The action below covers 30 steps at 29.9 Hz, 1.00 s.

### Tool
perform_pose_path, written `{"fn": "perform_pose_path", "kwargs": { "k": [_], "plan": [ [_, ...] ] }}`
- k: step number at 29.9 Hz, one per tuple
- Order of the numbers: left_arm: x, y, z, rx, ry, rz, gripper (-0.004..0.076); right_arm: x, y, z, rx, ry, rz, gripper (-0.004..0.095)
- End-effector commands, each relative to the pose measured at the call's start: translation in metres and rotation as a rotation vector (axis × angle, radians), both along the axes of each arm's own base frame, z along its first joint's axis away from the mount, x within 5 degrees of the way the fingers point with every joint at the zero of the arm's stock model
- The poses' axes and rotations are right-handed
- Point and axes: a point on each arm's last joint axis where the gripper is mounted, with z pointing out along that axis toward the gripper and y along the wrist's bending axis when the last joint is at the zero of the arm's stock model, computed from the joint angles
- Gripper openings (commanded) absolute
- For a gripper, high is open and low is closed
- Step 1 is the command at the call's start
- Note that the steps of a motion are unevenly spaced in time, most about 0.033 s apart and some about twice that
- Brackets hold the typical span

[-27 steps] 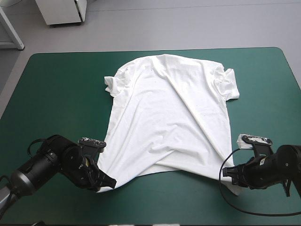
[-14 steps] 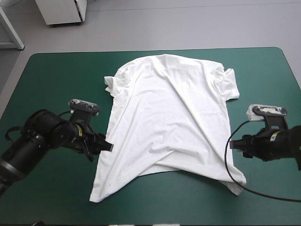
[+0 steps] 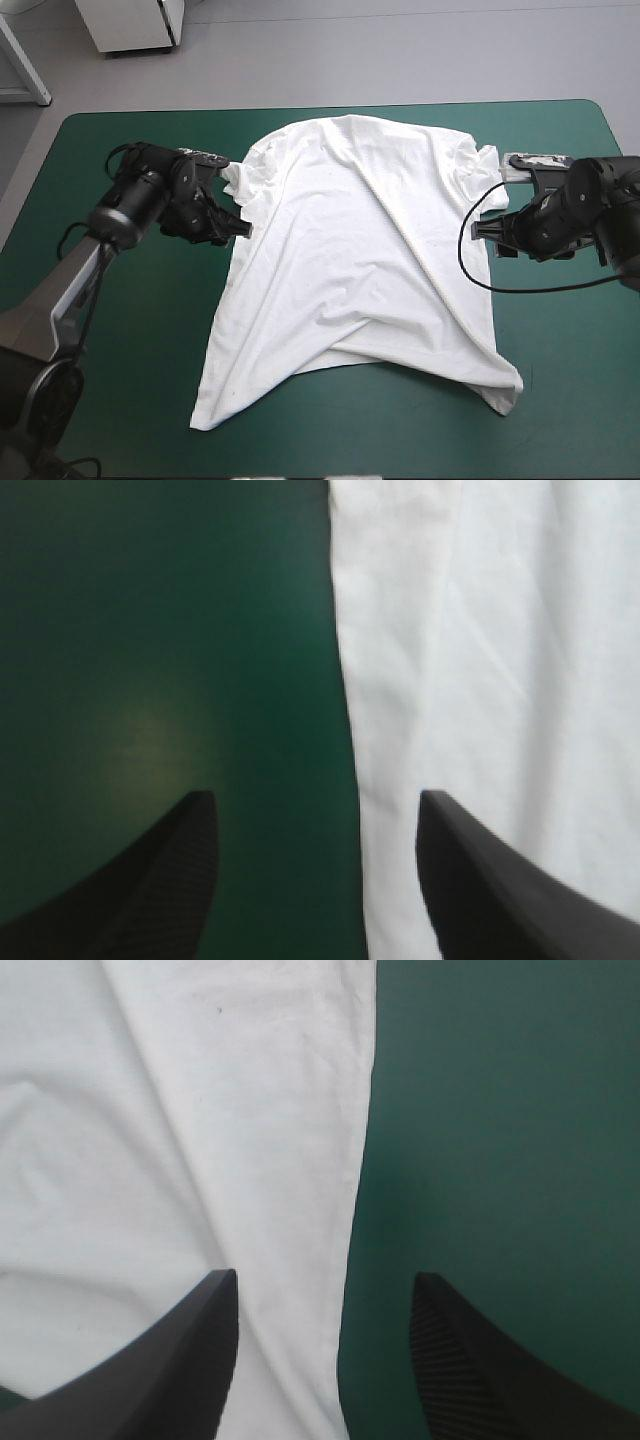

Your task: Fold the cloth

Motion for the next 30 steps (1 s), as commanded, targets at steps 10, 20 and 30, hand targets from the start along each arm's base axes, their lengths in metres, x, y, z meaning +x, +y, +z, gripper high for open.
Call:
{"fn": "perform_pose_path", "kwargs": {
  "k": [10,20,30],
  "plan": [
    [0.075,-0.026,-0.021,-0.020,-0.025,-0.016,0.0424,0.028,0.002,0.011,0.028,-0.072,-0.007,0.0481],
    [0.097,-0.029,-0.066,0.005,0.062,0.005,0.0344,0.028,0.002,0.011,0.025,-0.069,-0.001,0.0463],
    [0.102,-0.027,-0.078,-0.007,0.077,0.033,-0.0022,0.030,-0.002,0.009,-0.024,-0.079,-0.007,0.0465]
  ]
}}
